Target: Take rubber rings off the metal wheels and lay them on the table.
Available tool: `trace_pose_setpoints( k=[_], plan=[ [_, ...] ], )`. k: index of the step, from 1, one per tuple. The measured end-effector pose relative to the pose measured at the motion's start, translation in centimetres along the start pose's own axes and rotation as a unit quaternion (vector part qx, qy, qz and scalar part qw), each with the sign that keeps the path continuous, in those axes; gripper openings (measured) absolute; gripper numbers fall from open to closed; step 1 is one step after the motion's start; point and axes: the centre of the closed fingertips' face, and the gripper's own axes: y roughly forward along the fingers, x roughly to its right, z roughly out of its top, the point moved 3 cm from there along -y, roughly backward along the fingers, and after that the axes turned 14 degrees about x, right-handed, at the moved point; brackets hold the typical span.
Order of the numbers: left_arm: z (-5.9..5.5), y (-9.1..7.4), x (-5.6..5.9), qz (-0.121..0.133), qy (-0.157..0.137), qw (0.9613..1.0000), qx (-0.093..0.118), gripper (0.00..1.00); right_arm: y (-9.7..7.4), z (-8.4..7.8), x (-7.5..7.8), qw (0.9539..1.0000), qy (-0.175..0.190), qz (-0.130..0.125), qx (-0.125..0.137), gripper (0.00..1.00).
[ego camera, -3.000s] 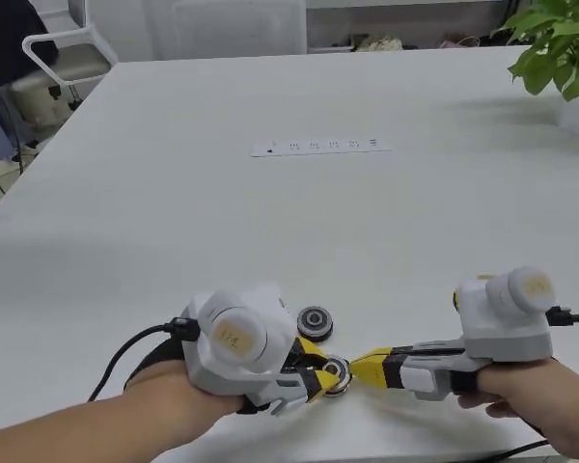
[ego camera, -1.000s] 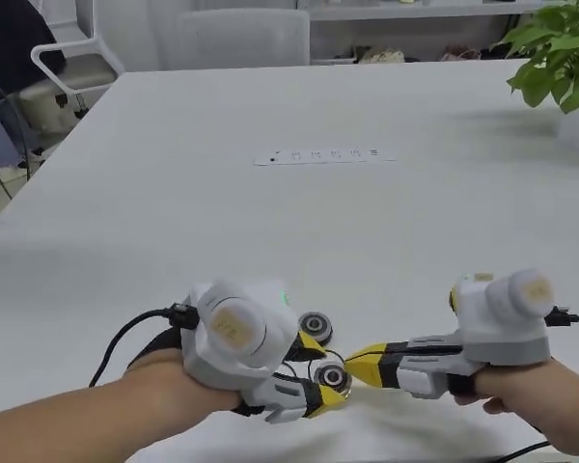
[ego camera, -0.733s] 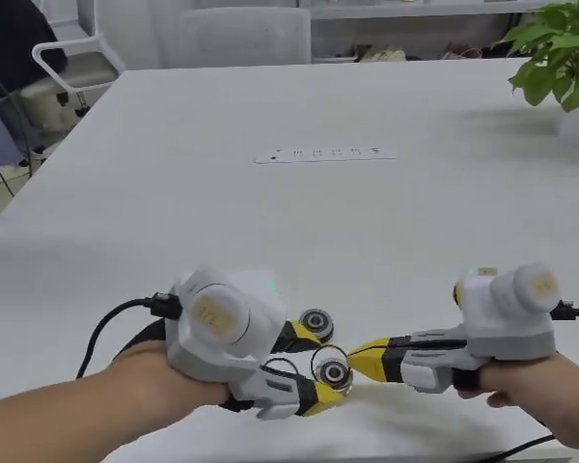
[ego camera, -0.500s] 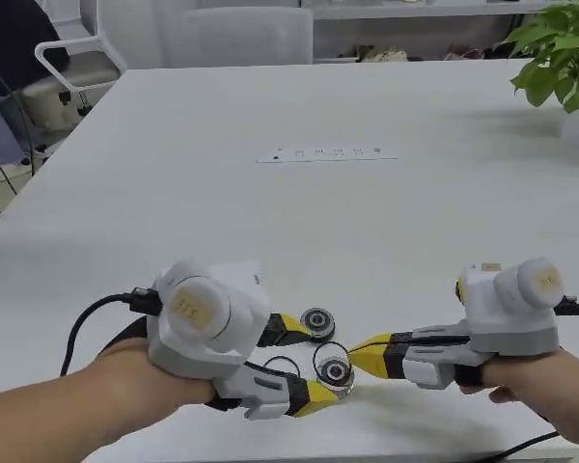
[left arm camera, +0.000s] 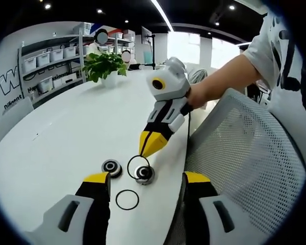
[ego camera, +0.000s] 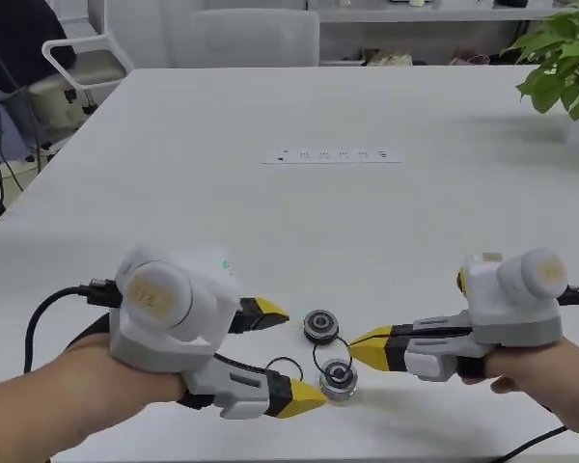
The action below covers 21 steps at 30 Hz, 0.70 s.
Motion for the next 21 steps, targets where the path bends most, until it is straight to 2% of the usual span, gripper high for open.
trace_pose_setpoints(
  k=[12,21],
  plan=[
    [-0.3,-2.7,-0.9,0.033,-0.017,0.9993,0.007,0.63,0.8,0.5,-0.3,0.9997,-0.012,0.013,-0.018,0.0],
    [-0.7,-4.5,-1.3,0.057,-0.029,0.9979,0.01,0.65,1.5,0.4,-0.2,0.9992,-0.018,0.018,-0.032,0.0]
  ],
)
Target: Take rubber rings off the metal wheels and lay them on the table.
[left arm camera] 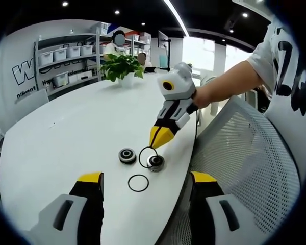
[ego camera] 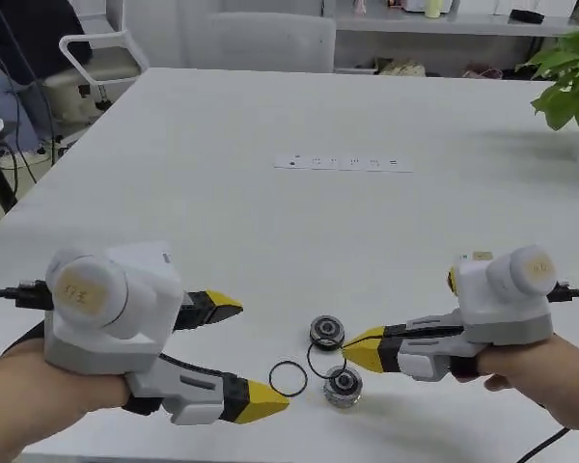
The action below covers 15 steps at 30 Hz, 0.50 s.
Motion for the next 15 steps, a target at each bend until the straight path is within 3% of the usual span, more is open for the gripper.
trace_pose_setpoints(
  k=[15],
  plan=[
    [-0.2,-1.3,0.0,0.015,-0.005,0.9999,0.005,0.66,1.9,-0.6,-0.5,0.9995,-0.007,0.019,-0.024,0.0]
  ],
)
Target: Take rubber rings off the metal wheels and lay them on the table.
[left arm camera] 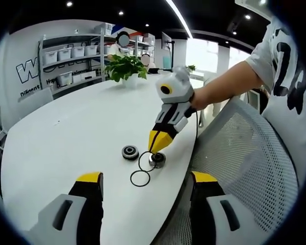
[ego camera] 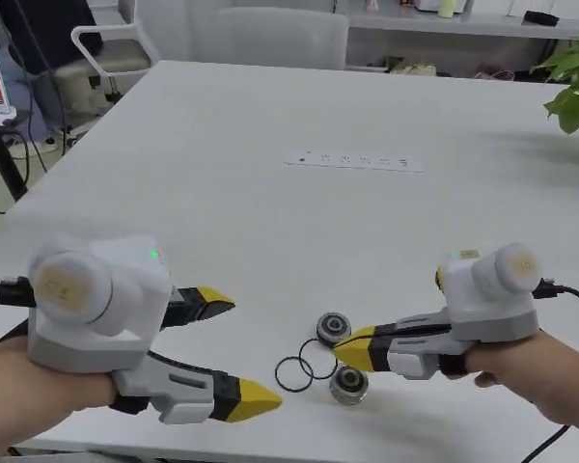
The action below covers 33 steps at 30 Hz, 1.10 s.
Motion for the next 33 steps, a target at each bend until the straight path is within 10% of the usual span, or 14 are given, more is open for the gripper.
trace_pose_setpoints(
  k=[33],
  plan=[
    [-0.4,-1.0,-0.4,0.017,0.005,0.9998,-0.012,0.67,2.9,-1.6,0.2,0.9989,0.002,0.027,-0.039,0.0]
  ],
)
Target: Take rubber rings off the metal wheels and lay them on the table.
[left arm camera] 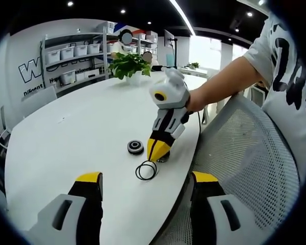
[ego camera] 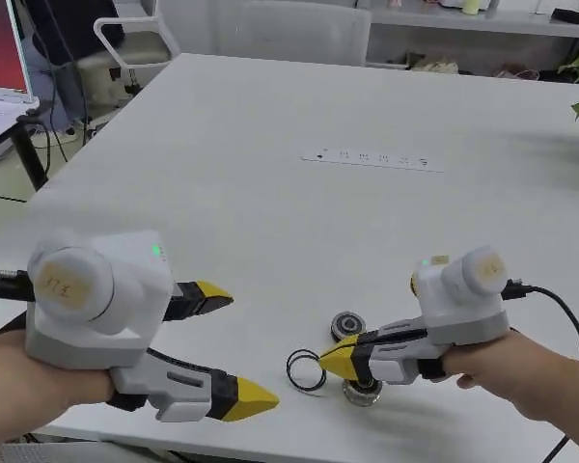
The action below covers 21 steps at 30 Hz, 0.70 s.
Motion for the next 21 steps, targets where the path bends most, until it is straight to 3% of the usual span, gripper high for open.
trace_pose_setpoints(
  k=[21],
  plan=[
    [-0.9,-0.1,-0.4,0.001,-0.009,0.9999,-0.01,0.67,0.2,-0.7,1.4,0.9995,0.007,-0.032,-0.004,0.0]
  ],
)
